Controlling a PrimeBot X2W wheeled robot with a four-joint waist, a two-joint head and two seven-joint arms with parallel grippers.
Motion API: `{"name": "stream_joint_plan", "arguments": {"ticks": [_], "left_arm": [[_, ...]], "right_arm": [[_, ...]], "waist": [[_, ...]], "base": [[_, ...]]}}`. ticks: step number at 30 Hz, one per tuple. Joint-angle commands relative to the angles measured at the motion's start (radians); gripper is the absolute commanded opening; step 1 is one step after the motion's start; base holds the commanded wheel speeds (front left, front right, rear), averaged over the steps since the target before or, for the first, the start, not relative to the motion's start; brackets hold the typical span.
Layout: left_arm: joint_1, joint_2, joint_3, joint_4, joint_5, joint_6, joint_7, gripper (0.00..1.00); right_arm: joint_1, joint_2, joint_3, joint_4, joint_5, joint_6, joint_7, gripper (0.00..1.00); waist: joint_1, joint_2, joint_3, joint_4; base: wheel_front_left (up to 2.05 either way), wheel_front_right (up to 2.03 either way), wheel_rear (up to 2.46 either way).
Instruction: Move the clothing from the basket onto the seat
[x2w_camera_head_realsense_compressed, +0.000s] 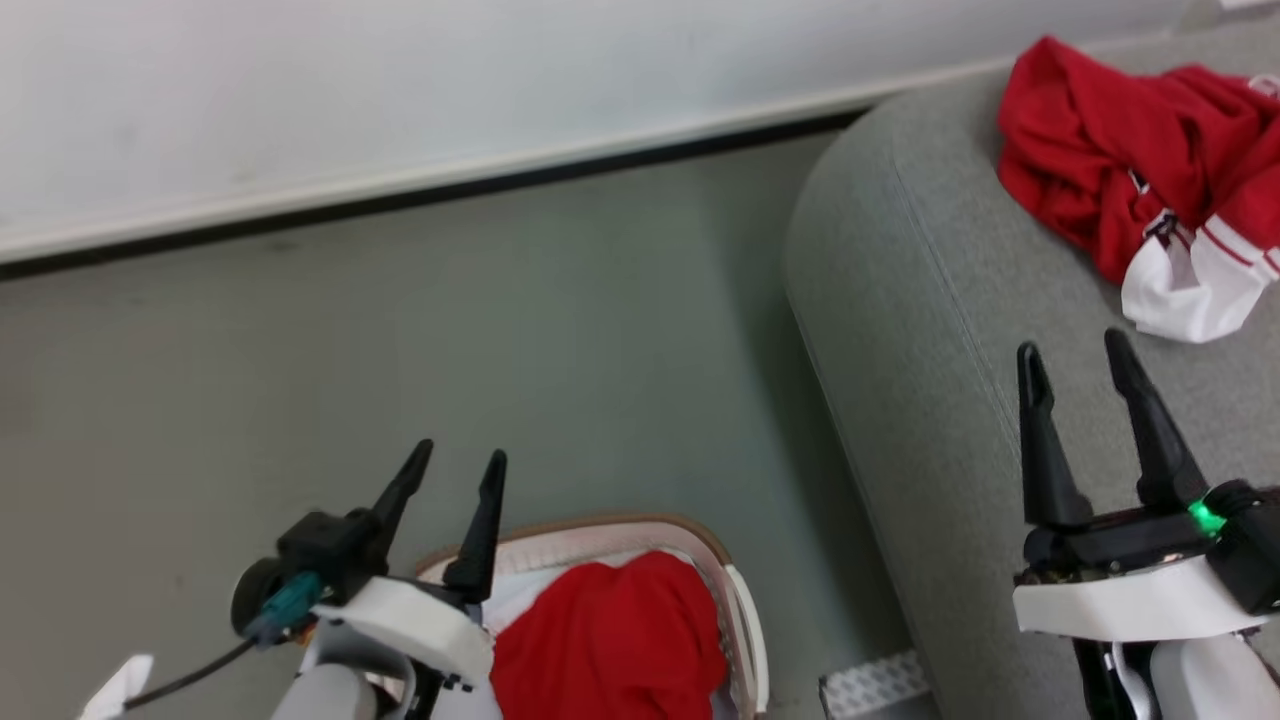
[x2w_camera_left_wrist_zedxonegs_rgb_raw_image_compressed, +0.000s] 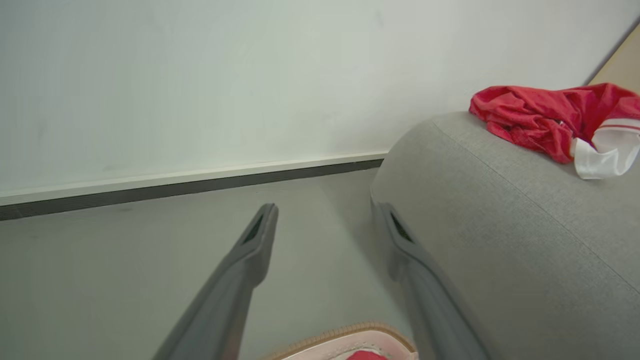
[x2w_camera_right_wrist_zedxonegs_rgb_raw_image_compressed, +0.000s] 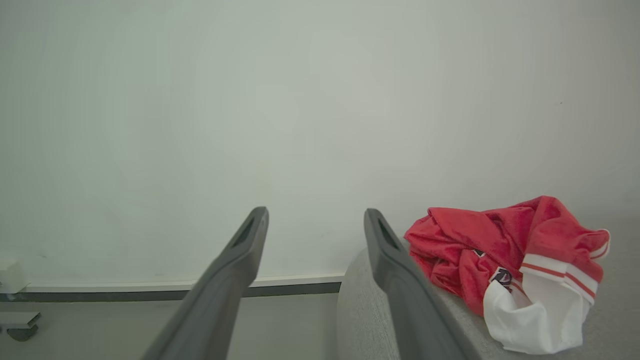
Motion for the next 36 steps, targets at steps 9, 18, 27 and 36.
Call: {"name": "stream_joint_plan", "arguments": {"ticks": [9, 18, 27, 36], "left_arm": [[-0.112, 0.048, -0.126, 0.149, 0.064, -0.022, 0.090, 1.00], [-0.239, 0.062, -0.272, 0.336, 0.065, -0.030, 0.167, 1.00], [-0.352, 0.107, -0.497, 0.466, -0.056, -0.029, 0.222, 1.00], [-0.474, 0.142, -0.673, 0.566, -0.139, -0.029, 0.244, 1.00]], "right_arm": [[-0.082, 0.011, -0.042, -0.087, -0.018, -0.002, -0.003, 1.00], [-0.129, 0.018, -0.097, -0.165, -0.029, -0.002, -0.003, 1.00], [-0.169, 0.021, -0.146, -0.237, 0.007, -0.002, -0.003, 1.00], [-0.199, 0.022, -0.118, -0.261, 0.049, -0.002, -0.003, 1.00]], "waist": [[-0.0001, -0.0001, 0.199, -0.081], [-0.0001, -0.0001, 0.321, -0.104], [-0.0001, -0.0001, 0.434, -0.143], [-0.0001, -0.0001, 0.541, -0.184]], "base": [[0.00, 0.00, 0.00], [0.00, 0.00, 0.00], [0.00, 0.00, 0.00], [0.00, 0.00, 0.00]]}}
